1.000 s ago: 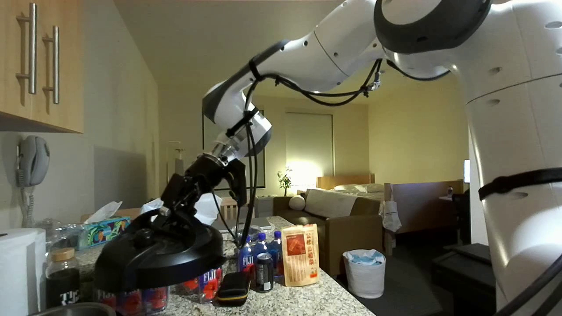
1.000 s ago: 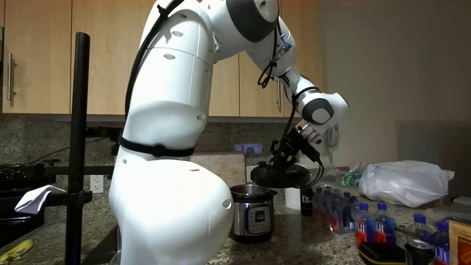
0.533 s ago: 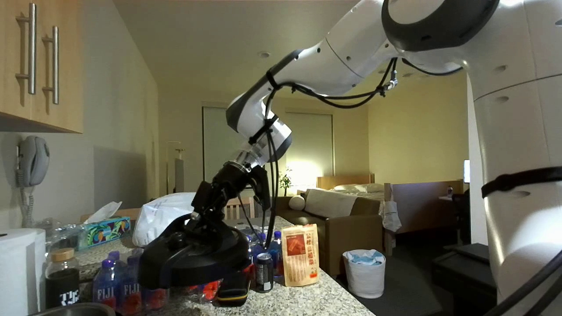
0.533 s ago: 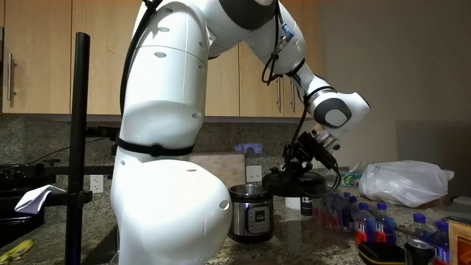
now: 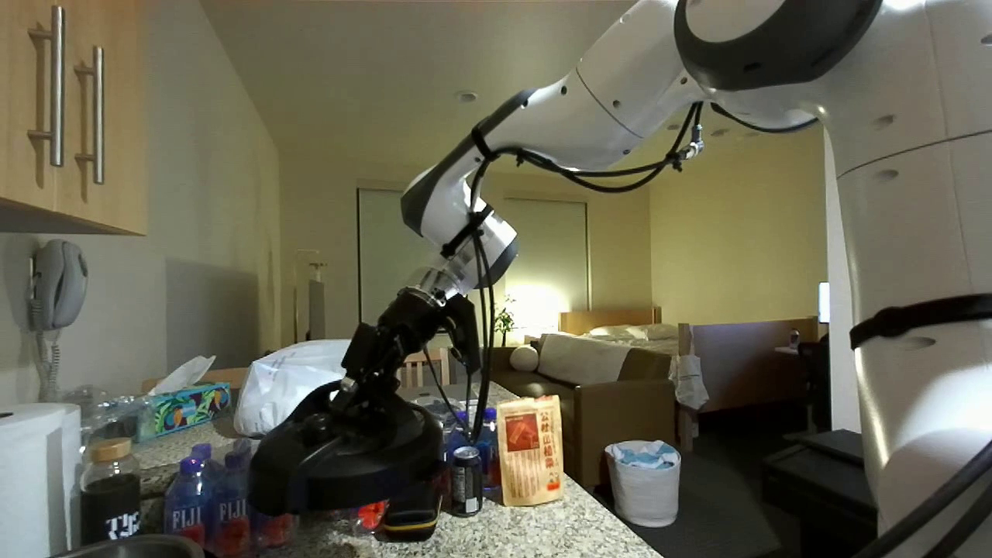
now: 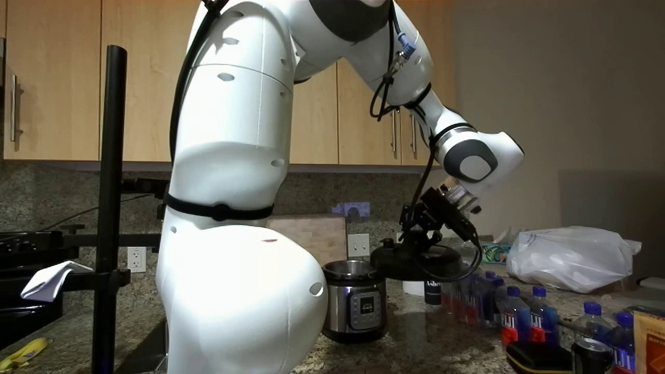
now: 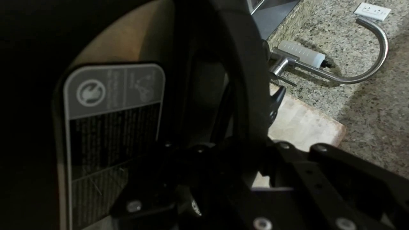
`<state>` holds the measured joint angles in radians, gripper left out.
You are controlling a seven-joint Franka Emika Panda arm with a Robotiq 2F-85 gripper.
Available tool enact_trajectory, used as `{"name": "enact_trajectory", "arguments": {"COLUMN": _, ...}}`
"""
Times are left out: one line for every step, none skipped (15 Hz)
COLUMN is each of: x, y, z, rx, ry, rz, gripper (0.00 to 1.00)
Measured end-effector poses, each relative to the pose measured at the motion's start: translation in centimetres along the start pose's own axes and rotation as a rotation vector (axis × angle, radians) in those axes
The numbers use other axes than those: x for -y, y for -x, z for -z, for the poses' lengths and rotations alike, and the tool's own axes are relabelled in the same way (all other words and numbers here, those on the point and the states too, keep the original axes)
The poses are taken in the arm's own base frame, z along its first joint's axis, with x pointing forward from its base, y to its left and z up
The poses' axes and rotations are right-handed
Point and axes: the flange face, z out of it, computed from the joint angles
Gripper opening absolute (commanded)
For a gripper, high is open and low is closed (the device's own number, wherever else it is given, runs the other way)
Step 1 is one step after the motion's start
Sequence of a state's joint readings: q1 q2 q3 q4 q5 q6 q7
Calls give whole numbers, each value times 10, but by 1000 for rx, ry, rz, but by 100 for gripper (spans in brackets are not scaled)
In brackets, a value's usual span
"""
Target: Uncover the cooker and put the lid on the counter
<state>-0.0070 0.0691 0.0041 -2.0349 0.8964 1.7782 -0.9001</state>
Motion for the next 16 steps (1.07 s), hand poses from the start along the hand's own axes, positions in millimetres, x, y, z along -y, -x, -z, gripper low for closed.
{"name": "enact_trajectory", "arguments": {"x": -5, "y": 1, "z": -2, "rx": 1, "ry": 1, "rz": -9, "gripper": 3}}
{"name": "enact_trajectory", "arguments": {"x": -12, "y": 2, "z": -3, "rx": -3, "ry": 6, "rz": -20, "gripper": 3}}
{"name": "enact_trajectory", "arguments": {"x": -21, "y": 4, "z": -2, "rx": -13, "ry": 17, "rz": -35, "gripper": 3}}
{"name": "enact_trajectory", "arguments": {"x": -31, "y": 8, "z": 1, "rx": -30, "ry": 31, "rz": -56, "gripper": 3}}
{"name": "enact_trajectory", "arguments": {"x": -42, "y": 14, "z": 4, "rx": -48, "ry": 49, "rz": -80, "gripper": 3}}
{"name": "enact_trajectory", "arguments": {"x": -54, "y": 21, "z": 9, "rx": -66, "ry": 66, "rz": -106, "gripper": 3}}
{"name": "enact_trajectory", "arguments": {"x": -65, "y": 29, "z": 13, "rx": -82, "ry": 80, "rz": -131, "gripper": 3}}
{"name": "enact_trajectory", "arguments": {"x": -75, "y": 37, "z": 19, "rx": -95, "ry": 86, "rz": -156, "gripper": 3}}
{"name": "enact_trajectory", "arguments": {"x": -85, "y": 44, "z": 24, "rx": -108, "ry": 89, "rz": -181, "gripper": 3}}
{"name": "enact_trajectory", "arguments": {"x": -93, "y": 52, "z": 28, "rx": -120, "ry": 89, "rz": -204, "gripper": 3}}
{"name": "enact_trajectory", "arguments": {"x": -100, "y": 59, "z": 33, "rx": -131, "ry": 88, "rz": -225, "gripper": 3}}
{"name": "enact_trajectory", "arguments": {"x": -106, "y": 67, "z": 37, "rx": -144, "ry": 87, "rz": -245, "gripper": 3}}
{"name": "enact_trajectory", "arguments": {"x": -111, "y": 73, "z": 41, "rx": -158, "ry": 84, "rz": -264, "gripper": 3}}
{"name": "enact_trajectory", "arguments": {"x": -116, "y": 79, "z": 44, "rx": -171, "ry": 80, "rz": -282, "gripper": 3}}
{"name": "enact_trajectory", "arguments": {"x": -119, "y": 85, "z": 46, "rx": -181, "ry": 77, "rz": -297, "gripper": 3}}
{"name": "enact_trajectory", "arguments": {"x": -123, "y": 91, "z": 48, "rx": -190, "ry": 73, "rz": -313, "gripper": 3}}
